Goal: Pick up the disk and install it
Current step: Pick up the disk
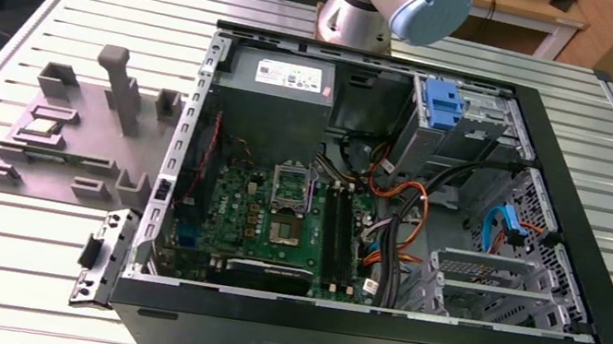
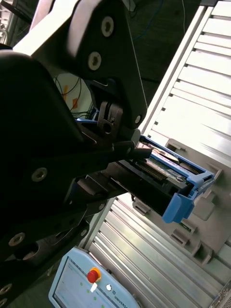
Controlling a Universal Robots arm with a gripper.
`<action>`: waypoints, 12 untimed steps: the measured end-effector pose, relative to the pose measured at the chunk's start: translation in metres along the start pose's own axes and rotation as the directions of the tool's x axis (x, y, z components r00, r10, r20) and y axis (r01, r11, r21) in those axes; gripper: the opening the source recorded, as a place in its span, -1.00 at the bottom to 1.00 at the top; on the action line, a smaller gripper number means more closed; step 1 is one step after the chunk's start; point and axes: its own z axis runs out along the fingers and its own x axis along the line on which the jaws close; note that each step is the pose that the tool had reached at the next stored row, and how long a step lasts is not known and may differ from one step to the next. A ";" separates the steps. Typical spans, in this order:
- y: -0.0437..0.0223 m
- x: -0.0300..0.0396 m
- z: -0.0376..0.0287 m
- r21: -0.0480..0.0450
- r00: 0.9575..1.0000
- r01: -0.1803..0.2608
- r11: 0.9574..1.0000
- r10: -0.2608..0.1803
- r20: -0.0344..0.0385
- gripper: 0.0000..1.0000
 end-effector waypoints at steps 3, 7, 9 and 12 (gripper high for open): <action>-0.0004 0.0000 0.0000 0.000 1.000 0.000 1.000 0.000 0.000 -0.31; -0.0010 0.0000 0.0000 0.000 1.000 0.000 1.000 0.000 0.000 -0.31; -0.0019 0.0000 -0.0001 0.000 1.000 0.000 1.000 0.000 0.000 -0.31; -0.0039 -0.0001 -0.0002 0.000 1.000 0.000 1.000 0.000 0.000 -0.31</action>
